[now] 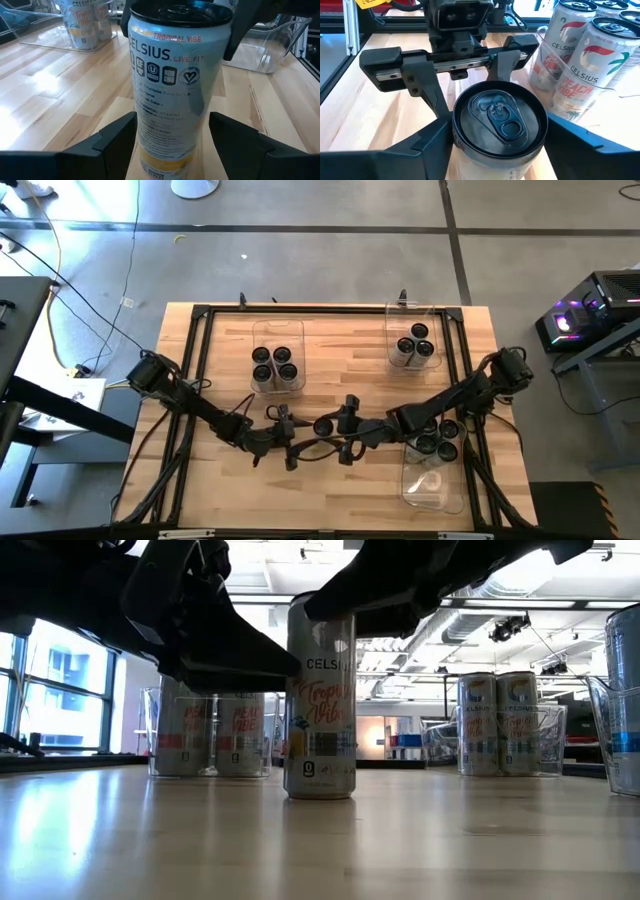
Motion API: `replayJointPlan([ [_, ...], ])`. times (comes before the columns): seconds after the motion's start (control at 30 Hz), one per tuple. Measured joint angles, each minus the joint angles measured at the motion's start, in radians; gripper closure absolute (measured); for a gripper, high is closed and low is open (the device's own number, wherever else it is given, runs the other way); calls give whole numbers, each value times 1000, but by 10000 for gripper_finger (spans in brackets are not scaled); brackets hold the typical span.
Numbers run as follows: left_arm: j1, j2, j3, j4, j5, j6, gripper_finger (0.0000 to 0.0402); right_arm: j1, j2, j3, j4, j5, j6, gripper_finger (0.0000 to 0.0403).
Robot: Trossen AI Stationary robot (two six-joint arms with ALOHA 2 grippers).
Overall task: Sort soda cans
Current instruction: Put the white-yellow soda can into the top right transparent bin
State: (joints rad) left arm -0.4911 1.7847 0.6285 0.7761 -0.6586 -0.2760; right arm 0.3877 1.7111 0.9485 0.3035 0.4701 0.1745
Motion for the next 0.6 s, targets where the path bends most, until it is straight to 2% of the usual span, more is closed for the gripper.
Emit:
replayJointPlan([
  [0.1,0,0,0,0,0,0,161,11,0,0,-1,43,4,166],
  [0.23,-12,-5,0,-2,4,-12,161,41,-58,-2,-46,215,-10,166],
  [0.43,-23,-5,0,-9,3,-18,161,47,-352,1,-198,460,-139,166],
  [0.5,-23,-5,0,-15,2,-17,161,11,-456,0,-308,491,-179,166],
  [0.6,-18,-5,0,-18,2,-5,161,-104,-586,-12,-429,496,-169,166],
])
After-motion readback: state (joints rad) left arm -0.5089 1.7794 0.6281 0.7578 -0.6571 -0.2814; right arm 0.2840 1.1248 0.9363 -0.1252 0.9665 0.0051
